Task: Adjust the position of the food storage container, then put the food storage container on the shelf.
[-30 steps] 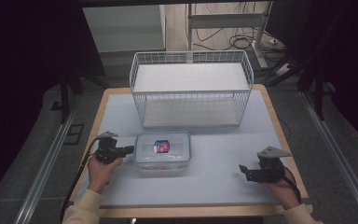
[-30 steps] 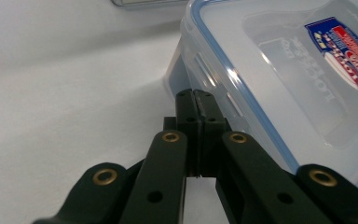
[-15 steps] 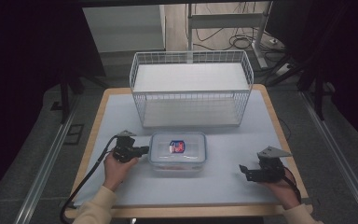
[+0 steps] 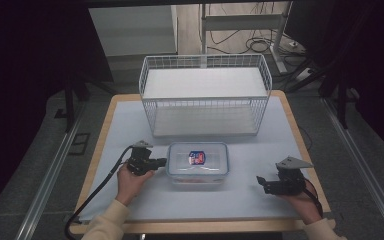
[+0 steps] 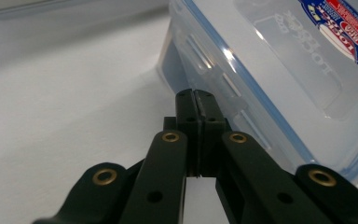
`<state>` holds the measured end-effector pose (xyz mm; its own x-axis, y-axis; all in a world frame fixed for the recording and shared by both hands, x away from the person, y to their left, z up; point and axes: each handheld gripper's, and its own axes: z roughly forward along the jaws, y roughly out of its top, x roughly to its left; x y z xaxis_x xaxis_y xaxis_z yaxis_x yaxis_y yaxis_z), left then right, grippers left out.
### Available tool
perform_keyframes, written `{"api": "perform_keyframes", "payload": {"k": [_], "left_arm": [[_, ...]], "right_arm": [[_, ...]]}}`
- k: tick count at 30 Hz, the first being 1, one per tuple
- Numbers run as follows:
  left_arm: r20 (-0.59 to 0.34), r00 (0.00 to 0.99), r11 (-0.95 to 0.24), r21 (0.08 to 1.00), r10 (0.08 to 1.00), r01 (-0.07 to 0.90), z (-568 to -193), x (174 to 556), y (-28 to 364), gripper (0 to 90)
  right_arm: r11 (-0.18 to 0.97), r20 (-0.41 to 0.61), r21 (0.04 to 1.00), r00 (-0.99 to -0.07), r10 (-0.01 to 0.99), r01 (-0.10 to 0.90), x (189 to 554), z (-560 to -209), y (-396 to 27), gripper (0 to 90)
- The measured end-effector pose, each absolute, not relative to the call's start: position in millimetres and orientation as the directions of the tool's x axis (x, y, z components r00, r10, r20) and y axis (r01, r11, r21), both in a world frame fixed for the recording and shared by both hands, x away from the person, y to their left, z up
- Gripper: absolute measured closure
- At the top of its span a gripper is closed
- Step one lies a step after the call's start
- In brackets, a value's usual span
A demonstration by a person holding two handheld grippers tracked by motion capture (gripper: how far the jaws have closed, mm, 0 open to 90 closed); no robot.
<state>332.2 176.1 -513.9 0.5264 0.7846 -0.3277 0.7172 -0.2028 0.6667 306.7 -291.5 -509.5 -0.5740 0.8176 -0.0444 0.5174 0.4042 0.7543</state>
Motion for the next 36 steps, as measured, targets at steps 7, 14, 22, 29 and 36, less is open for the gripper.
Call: {"api": "perform_keyframes", "payload": {"k": [7, 14, 22, 29, 36], "left_arm": [[-0.352, 0.504, -0.14, 0.695, 0.788, 0.705, -505.0, 320.1, 199.0, 90.0], [-0.35, 0.506, -0.127, 0.712, 0.789, 0.691, -497.5, 312.4, 207.4, 89.9], [-0.411, 0.488, -0.072, 0.704, 0.77, 0.706, -493.7, 314.2, 207.2, 41.3], [-0.538, 0.468, -0.025, 0.638, 0.701, 0.77, -499.0, 322.0, 204.3, 16.1], [-0.633, 0.43, 0.034, 0.585, 0.644, 0.81, -506.7, 334.0, 200.6, 12.6]], "right_arm": [[0.4, -0.042, 0.756, -0.571, 0.82, 0.517, 307.7, -509.3, -291.7, 12.3], [0.388, -0.03, 0.764, -0.573, 0.819, 0.515, 307.5, -507.8, -290.3, 12.5], [0.36, 0.0, 0.78, -0.576, 0.818, 0.512, 309.8, -502.9, -288.8, 12.4], [0.304, 0.079, 0.801, -0.595, 0.8, 0.516, 316.4, -492.2, -277.6, 12.5], [0.287, 0.133, 0.807, -0.632, 0.764, 0.517, 323.7, -483.2, -252.1, 14.7]]}}
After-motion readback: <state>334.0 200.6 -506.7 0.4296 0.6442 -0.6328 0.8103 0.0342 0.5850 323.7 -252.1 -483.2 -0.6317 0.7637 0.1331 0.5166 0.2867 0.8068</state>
